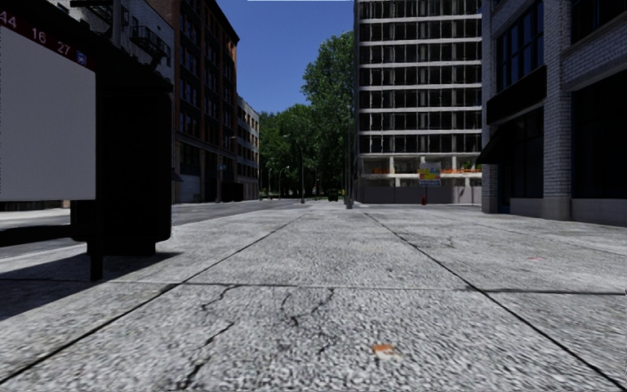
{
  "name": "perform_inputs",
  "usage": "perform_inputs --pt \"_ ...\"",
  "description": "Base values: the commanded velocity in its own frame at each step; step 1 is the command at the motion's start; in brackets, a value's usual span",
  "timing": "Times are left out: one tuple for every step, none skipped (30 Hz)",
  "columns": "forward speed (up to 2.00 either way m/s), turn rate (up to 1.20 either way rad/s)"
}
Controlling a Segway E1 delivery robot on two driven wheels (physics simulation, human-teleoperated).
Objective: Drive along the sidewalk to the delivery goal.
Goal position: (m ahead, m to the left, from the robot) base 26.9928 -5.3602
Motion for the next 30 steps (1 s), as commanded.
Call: perform_inputs --pt "1.92 0.00" --pt "1.92 0.00" --pt "1.92 0.00" --pt "1.92 0.00" --pt "1.92 0.00" --pt "1.92 0.00" --pt "1.92 0.00" --pt "1.92 0.00" --pt "1.92 0.00" --pt "1.92 0.00" --pt "1.92 0.00" --pt "1.92 0.00" --pt "1.92 0.00" --pt "1.92 0.00" --pt "1.92 0.00" --pt "1.92 0.00" --pt "1.92 0.00" --pt "1.92 0.00" --pt "1.92 0.00" --pt "1.92 0.00" --pt "1.92 0.00" --pt "1.92 0.00" --pt "1.92 0.00" --pt "1.92 0.00" --pt "1.92 0.00" --pt "1.92 0.00" --pt "1.92 0.00" --pt "1.92 0.00" --pt "1.92 0.00" --pt "1.92 0.00"
